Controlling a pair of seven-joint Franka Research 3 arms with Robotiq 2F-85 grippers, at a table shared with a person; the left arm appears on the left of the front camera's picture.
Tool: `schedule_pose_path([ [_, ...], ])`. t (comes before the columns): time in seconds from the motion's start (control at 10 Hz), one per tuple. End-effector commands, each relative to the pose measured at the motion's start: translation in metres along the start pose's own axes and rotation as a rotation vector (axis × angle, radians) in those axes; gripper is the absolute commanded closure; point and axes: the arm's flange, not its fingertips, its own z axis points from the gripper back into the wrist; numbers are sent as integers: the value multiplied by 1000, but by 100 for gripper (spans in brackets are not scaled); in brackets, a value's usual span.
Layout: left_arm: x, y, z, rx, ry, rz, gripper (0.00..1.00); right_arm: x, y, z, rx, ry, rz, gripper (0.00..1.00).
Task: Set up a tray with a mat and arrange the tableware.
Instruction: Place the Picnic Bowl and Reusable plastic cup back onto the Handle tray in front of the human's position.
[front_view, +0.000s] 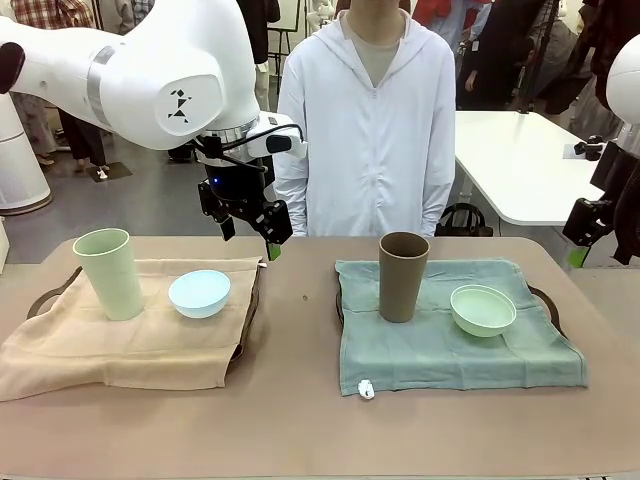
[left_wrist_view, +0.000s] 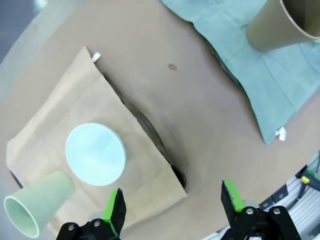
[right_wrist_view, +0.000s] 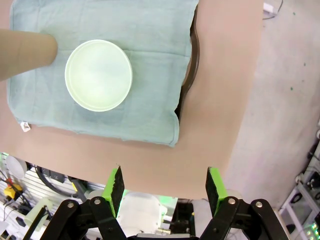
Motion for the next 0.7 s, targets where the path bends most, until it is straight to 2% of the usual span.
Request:
schedule_pose_path([
  [0.0,-4,3,-2,8,-17,-15,0,1,0,-1,0,-2,1,16],
  [0.1,0,0,0,0,0,0,0,0,0,0,0,0,0,15],
  [0.4,-58,117,9,-187,3,142,0,-15,-36,14,133,-18,-78,15],
  [0.6,-99,181,20,-321,-37,226,0,-34,-75,14,300,7,-161,15],
])
